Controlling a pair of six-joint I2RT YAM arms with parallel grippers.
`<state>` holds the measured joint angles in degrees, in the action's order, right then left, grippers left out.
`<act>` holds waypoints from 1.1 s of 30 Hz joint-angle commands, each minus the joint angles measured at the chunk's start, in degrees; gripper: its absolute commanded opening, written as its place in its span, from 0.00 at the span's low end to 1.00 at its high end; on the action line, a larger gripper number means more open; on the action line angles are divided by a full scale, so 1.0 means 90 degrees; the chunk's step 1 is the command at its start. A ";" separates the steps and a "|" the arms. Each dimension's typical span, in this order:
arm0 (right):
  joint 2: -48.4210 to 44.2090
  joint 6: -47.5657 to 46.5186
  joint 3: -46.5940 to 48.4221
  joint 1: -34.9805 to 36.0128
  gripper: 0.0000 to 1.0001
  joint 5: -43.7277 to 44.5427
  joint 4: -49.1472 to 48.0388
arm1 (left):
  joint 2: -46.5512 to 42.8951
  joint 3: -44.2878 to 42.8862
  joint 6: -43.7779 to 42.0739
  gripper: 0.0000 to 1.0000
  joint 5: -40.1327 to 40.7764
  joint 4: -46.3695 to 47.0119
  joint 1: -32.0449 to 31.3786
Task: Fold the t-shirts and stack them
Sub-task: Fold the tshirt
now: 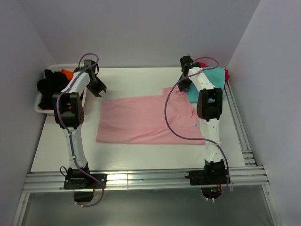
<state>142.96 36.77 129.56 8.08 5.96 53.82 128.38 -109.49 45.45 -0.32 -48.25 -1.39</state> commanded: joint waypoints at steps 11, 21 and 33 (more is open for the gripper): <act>-0.1059 -0.0111 -0.0421 -0.0184 0.00 0.0168 0.0074 | -0.0270 0.1072 0.0038 0.44 0.0465 -0.0059 0.0086; -0.1372 -0.0190 -0.0723 -0.0311 0.00 0.0305 0.0143 | -0.0006 0.1004 0.0116 0.44 0.0552 -0.0049 -0.0148; -0.1792 -0.0307 -0.1202 -0.0487 0.00 0.0393 0.0094 | 0.0091 0.1179 0.0282 0.40 0.0758 0.0048 -0.0246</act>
<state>130.96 34.92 119.44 4.56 7.68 54.78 127.33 -101.14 46.15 4.43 -46.35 -4.01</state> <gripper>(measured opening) 0.008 0.410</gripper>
